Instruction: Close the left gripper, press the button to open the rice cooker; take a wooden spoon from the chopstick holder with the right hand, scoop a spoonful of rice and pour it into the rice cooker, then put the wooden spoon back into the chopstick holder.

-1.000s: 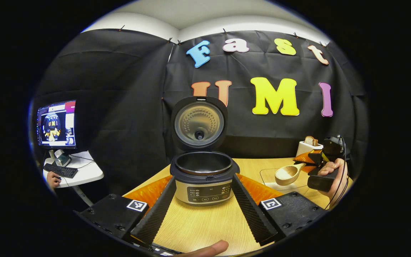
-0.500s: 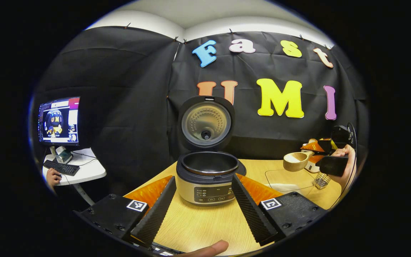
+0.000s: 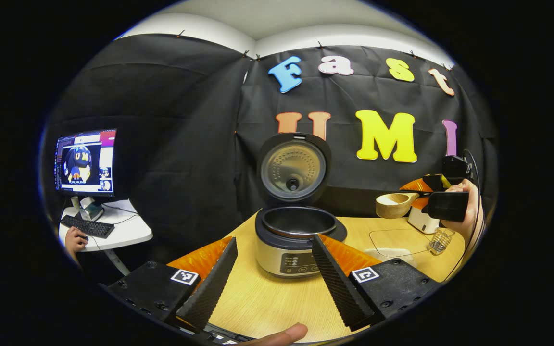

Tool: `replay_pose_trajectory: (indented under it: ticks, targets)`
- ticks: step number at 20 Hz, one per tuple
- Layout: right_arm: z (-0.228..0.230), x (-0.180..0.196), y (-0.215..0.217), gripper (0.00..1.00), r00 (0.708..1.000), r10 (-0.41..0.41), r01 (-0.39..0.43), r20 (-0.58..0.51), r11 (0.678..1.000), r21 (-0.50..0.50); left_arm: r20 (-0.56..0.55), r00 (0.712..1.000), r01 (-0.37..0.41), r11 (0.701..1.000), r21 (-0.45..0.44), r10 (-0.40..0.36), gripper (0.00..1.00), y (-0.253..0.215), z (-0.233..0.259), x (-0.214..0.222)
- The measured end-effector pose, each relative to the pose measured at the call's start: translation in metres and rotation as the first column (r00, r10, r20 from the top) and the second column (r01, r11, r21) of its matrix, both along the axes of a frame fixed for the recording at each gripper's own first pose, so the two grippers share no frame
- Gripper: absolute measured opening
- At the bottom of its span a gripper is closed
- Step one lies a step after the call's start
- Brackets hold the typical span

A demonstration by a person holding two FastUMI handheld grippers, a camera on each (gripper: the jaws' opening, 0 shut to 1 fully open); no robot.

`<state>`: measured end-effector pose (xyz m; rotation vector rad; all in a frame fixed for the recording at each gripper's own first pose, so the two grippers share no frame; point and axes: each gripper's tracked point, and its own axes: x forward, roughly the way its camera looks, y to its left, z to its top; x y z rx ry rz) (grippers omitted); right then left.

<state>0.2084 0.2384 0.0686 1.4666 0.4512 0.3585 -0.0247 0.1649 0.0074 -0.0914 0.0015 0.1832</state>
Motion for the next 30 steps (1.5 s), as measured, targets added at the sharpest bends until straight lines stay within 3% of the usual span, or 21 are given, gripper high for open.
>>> replay_pose_trajectory:
  ticks: [8, 12, 15, 16, 18, 24, 30]
  targets:
    - [0.021, 0.026, 0.078, 0.07, 0.999, 0.028, -0.021, 0.046, 0.990, -0.138, -0.035, 0.999, 0.002, 0.995, -0.100, -0.005, 0.96, 0.034, -0.020, 0.003]
    - [0.029, 0.044, 0.126, 0.07, 0.993, 0.055, -0.022, 0.100, 0.954, -0.298, -0.025, 1.000, 0.001, 0.995, -0.100, -0.003, 0.97, 0.038, -0.019, 0.002]
    - [0.036, 0.051, 0.156, 0.05, 0.981, 0.096, -0.006, 0.169, 0.883, -0.470, -0.027, 1.000, 0.000, 0.995, -0.102, -0.003, 0.96, 0.040, -0.022, 0.003]
    - [0.039, 0.051, 0.164, 0.09, 0.975, 0.110, 0.006, 0.195, 0.860, -0.511, -0.031, 1.000, -0.002, 0.995, -0.104, -0.001, 0.97, 0.042, -0.022, 0.004]
    - [0.043, 0.053, 0.174, 0.07, 0.964, 0.128, 0.032, 0.233, 0.813, -0.581, -0.039, 0.999, -0.008, 0.994, -0.110, 0.004, 0.97, 0.043, -0.026, 0.003]
    - [0.045, 0.051, 0.191, 0.05, 0.937, 0.190, 0.080, 0.292, 0.700, -0.710, -0.043, 0.999, -0.015, 0.994, -0.107, 0.010, 0.96, 0.043, -0.027, 0.001]
    - [0.050, 0.047, 0.214, 0.07, 0.869, 0.319, 0.169, 0.378, 0.527, -0.833, -0.034, 0.999, 0.007, 0.996, -0.085, -0.010, 0.96, 0.036, -0.025, 0.002]
